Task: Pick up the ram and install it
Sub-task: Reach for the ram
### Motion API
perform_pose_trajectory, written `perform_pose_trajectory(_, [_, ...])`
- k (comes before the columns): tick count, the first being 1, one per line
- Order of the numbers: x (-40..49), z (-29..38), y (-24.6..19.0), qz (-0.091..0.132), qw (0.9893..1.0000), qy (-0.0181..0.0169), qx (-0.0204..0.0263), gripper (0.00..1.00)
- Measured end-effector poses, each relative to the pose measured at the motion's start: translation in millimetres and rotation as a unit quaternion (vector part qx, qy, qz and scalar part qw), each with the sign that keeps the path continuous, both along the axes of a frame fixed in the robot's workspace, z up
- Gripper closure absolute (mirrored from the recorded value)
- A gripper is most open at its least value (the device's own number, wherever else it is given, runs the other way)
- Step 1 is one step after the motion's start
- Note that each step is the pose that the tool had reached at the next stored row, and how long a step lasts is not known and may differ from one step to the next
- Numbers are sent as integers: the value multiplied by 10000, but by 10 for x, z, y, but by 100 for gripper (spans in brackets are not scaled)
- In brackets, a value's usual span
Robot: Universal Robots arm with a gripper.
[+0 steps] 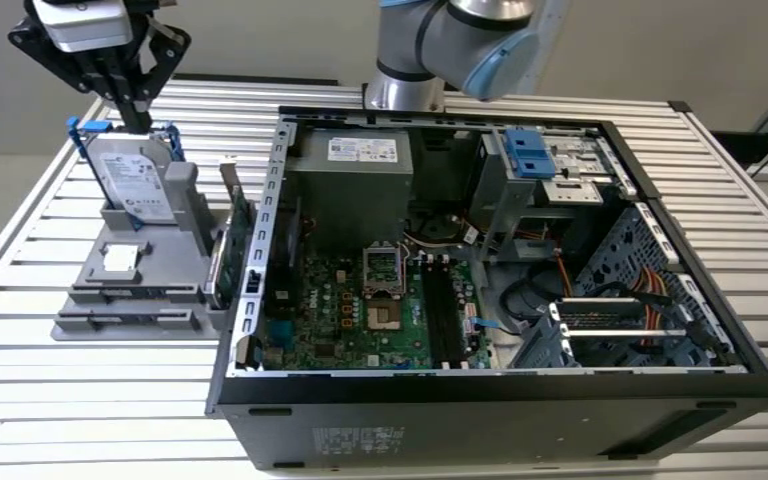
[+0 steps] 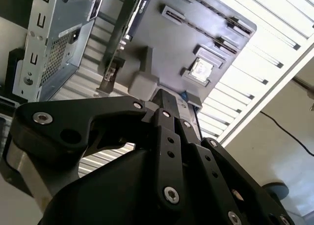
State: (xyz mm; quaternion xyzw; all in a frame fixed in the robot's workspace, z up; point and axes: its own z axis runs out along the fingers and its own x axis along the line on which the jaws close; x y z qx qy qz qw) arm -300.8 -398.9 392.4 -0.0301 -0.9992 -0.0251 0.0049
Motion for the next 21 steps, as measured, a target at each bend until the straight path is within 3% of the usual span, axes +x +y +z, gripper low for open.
perform_pose_trajectory(21, [-287,-2,0,0,10000,0,0,100])
